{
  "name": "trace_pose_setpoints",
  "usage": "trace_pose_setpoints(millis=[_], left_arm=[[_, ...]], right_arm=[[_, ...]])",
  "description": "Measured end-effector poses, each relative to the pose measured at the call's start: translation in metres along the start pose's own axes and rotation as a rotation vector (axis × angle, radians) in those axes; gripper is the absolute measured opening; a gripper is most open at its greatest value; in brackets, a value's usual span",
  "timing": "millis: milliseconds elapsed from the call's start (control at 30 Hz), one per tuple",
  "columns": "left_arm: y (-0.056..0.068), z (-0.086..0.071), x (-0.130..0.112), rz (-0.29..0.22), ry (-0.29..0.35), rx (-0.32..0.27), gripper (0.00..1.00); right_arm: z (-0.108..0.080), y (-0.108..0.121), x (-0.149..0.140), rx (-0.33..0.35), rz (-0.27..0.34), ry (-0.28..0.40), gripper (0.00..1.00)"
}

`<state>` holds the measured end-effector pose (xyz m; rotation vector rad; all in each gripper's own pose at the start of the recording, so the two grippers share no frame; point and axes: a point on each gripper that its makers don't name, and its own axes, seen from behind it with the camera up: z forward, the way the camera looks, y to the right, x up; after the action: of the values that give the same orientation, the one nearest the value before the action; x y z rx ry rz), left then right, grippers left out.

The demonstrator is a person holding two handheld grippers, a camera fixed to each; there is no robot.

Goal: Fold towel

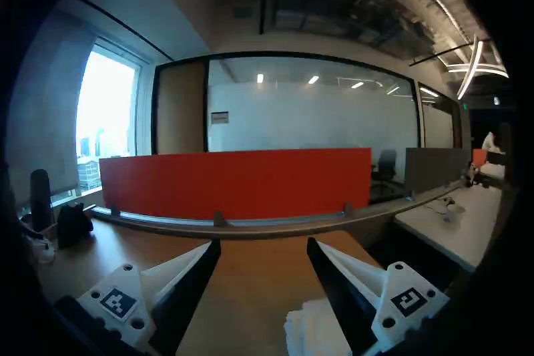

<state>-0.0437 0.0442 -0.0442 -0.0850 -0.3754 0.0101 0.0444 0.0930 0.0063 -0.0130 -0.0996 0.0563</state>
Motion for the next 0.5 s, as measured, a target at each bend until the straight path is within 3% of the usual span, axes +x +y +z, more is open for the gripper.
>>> trace_pose_setpoints(millis=[267,500], left_arm=[[-0.014,0.008,0.060,0.022,0.115,0.009,0.96],[-0.014,0.015,0.098,0.025,0.193,0.003,0.96]], right_arm=[[0.001,-0.038,0.007,0.038,-0.009,0.009,1.00],[0.004,-0.063,0.015,0.049,0.005,0.023,1.00]])
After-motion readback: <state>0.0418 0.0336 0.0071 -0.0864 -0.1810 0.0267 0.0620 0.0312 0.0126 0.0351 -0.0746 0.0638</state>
